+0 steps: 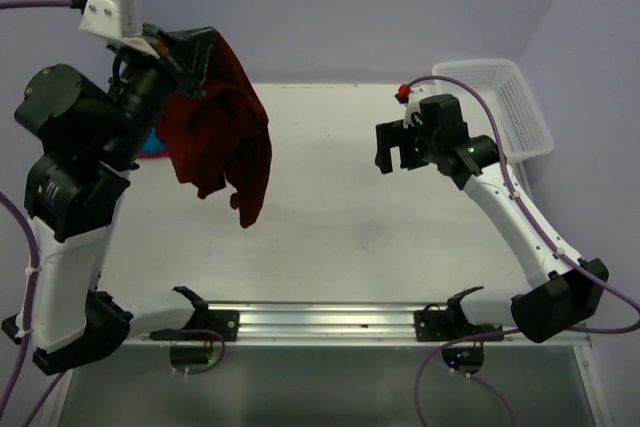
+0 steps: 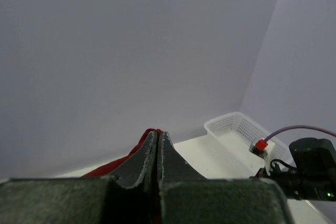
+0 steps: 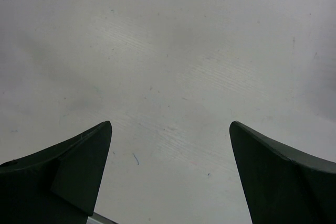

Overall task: Fold and stack the t-shirts
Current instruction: Flatten out the tshirt

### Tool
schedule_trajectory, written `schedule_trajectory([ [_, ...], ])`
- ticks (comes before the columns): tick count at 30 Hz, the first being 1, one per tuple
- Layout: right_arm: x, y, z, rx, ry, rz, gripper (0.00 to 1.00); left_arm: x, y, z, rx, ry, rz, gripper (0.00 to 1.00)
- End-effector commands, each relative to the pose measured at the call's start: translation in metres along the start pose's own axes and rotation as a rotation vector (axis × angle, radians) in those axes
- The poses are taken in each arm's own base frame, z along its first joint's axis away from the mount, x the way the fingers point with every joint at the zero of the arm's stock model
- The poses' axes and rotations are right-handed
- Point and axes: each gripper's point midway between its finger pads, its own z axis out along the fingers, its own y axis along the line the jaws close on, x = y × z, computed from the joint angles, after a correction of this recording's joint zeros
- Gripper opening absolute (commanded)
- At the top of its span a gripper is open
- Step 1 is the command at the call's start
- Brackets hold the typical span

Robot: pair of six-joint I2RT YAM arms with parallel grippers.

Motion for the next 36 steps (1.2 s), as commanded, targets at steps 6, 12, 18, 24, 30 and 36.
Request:
schedule_trajectory([
  [6,-0.007,0.000,-0.001,0.006,-0.040,-0.001,0.99,0.106,-0.005,0.066,-0.004,0.313,0.065,0.00],
  [12,-0.008,-0.002,-0.006,0.017,-0.052,-0.004,0.99,0.158,-0.037,0.091,0.160,0.497,0.053,0.00],
  [18,-0.004,-0.005,-0.008,0.030,-0.047,-0.010,0.99,0.115,-0.021,0.071,0.087,0.272,0.035,0.00],
  [24,-0.009,-0.003,-0.009,0.025,-0.051,-0.009,0.99,0.216,-0.014,0.032,0.062,0.666,0.010,0.00],
  [30,-0.009,-0.004,-0.003,0.030,-0.043,0.010,0.99,0.354,-0.004,-0.055,0.036,0.957,-0.101,0.00],
  [36,-0.005,0.021,0.024,-0.096,-0.017,0.073,0.99,0.388,0.001,-0.078,0.002,1.017,-0.141,0.00],
])
